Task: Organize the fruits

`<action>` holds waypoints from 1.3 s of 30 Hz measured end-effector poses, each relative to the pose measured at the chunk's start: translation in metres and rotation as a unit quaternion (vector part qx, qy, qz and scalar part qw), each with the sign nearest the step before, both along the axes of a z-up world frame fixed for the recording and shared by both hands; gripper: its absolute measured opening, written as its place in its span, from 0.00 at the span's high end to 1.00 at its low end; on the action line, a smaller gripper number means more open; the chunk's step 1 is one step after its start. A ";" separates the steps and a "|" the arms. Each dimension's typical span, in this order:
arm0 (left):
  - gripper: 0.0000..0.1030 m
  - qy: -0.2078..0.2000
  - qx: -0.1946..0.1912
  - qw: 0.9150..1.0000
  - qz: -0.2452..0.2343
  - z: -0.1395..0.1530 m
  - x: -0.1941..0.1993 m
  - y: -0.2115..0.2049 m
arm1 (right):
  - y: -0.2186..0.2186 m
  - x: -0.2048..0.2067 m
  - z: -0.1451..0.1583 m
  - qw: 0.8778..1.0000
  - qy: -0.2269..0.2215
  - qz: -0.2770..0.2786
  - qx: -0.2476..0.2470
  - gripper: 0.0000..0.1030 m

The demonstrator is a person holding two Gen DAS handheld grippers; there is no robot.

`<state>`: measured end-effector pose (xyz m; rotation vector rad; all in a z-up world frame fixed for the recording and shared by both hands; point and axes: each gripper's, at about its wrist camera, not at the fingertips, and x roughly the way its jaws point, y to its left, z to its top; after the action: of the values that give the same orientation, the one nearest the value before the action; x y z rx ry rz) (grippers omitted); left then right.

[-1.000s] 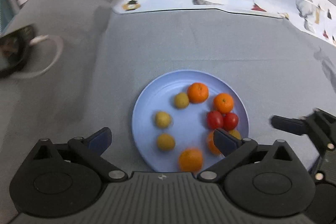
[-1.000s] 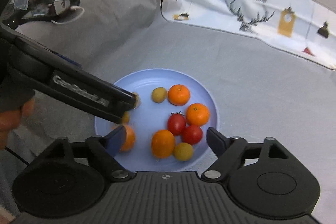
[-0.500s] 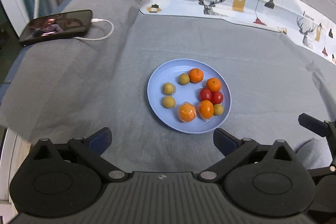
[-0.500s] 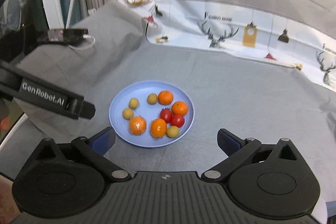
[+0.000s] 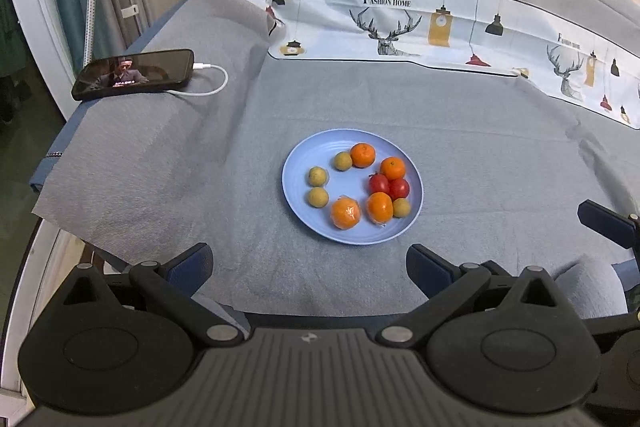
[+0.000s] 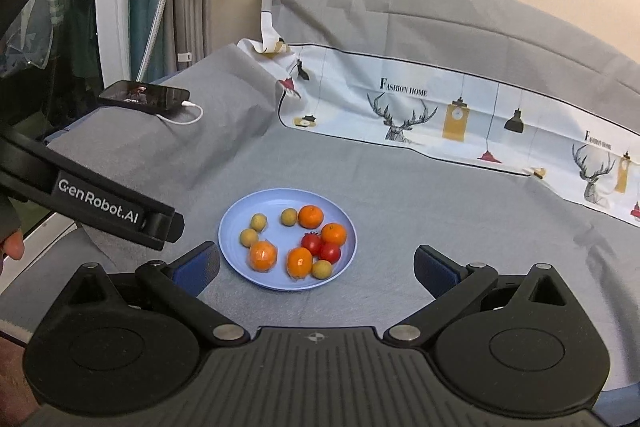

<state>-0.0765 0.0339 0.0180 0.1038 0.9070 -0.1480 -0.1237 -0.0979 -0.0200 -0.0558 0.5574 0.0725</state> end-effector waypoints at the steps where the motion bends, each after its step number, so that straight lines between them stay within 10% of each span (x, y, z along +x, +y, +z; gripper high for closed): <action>1: 0.00 -0.001 0.000 1.000 0.001 0.001 -0.001 0.000 | 0.000 -0.001 0.000 1.000 -0.001 -0.001 0.000 0.01; 39: 0.00 -0.017 0.039 0.999 0.002 0.002 -0.005 -0.006 | 0.002 -0.006 -0.002 1.000 -0.003 -0.011 -0.008 0.01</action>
<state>-0.0814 0.0278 0.0202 0.1761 0.8788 -0.1066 -0.1297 -0.0962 -0.0216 -0.0662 0.5531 0.0467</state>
